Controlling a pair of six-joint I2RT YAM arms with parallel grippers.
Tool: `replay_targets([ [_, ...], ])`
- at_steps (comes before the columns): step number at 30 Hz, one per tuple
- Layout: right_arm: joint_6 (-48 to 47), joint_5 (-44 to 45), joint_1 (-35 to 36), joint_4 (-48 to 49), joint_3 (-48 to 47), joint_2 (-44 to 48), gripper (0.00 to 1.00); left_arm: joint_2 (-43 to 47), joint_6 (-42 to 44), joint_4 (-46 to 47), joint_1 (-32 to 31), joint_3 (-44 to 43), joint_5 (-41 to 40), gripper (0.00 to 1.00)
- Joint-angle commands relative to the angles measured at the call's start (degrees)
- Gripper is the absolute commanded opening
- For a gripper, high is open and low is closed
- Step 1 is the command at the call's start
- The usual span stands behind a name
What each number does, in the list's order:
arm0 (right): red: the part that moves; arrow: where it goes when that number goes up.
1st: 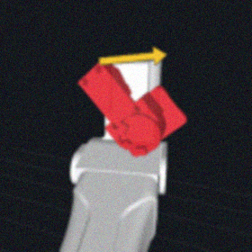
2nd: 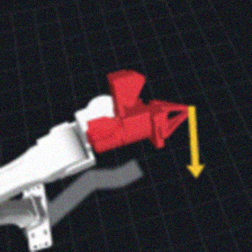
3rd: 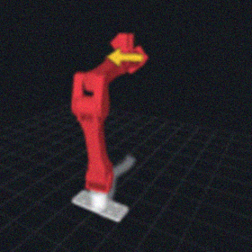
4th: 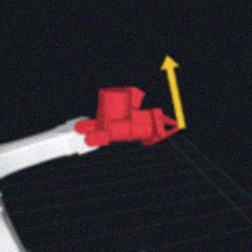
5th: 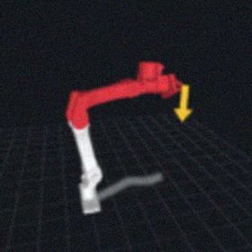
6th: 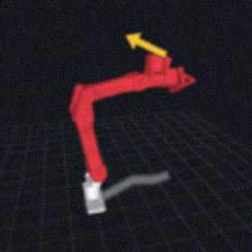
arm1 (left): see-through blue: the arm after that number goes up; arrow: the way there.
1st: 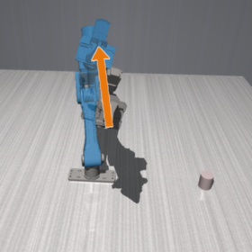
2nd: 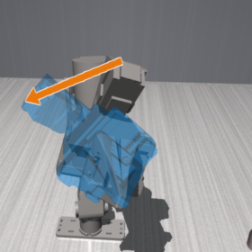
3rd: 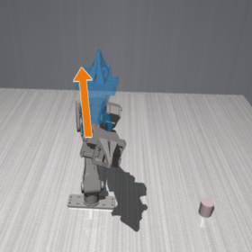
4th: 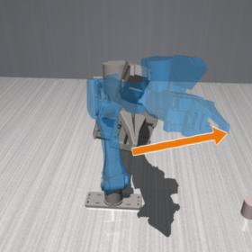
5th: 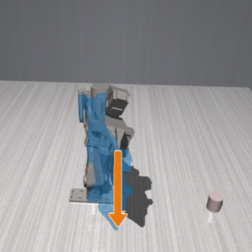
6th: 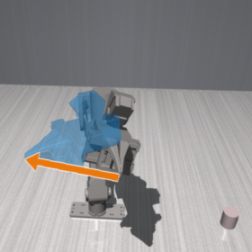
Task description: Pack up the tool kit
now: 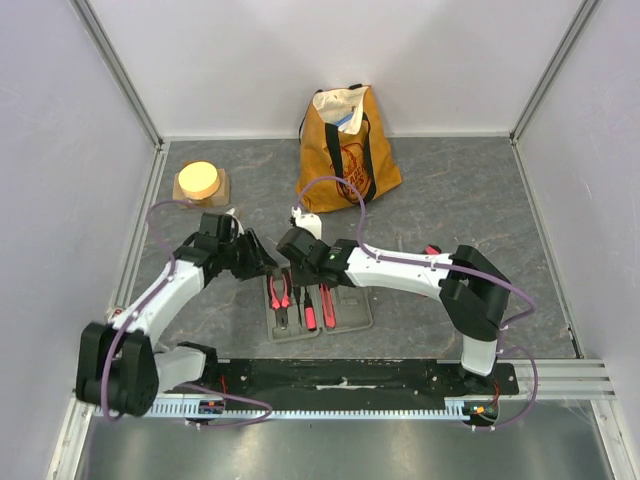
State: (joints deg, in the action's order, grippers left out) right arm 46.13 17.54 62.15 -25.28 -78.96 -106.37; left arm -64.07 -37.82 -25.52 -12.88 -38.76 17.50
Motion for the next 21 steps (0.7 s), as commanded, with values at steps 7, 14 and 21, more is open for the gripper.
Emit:
replay_targets([
  [7, -2.0, -10.9, 1.1, 4.4, 9.1, 5.0, 0.21, -12.4, 0.1, 8.6, -3.9, -6.2, 9.7, 0.44],
  [14, -1.0, -13.3, 2.8, 5.0, 10.1, 3.8, 0.18, -18.8, -0.1, 7.9, -6.4, -8.0, 9.3, 0.34],
  [21, 0.0, -12.5, 3.9, 4.5, 9.3, 2.2, 0.16, -22.9, 0.6, 4.2, -8.2, -10.2, 6.0, 0.26],
])
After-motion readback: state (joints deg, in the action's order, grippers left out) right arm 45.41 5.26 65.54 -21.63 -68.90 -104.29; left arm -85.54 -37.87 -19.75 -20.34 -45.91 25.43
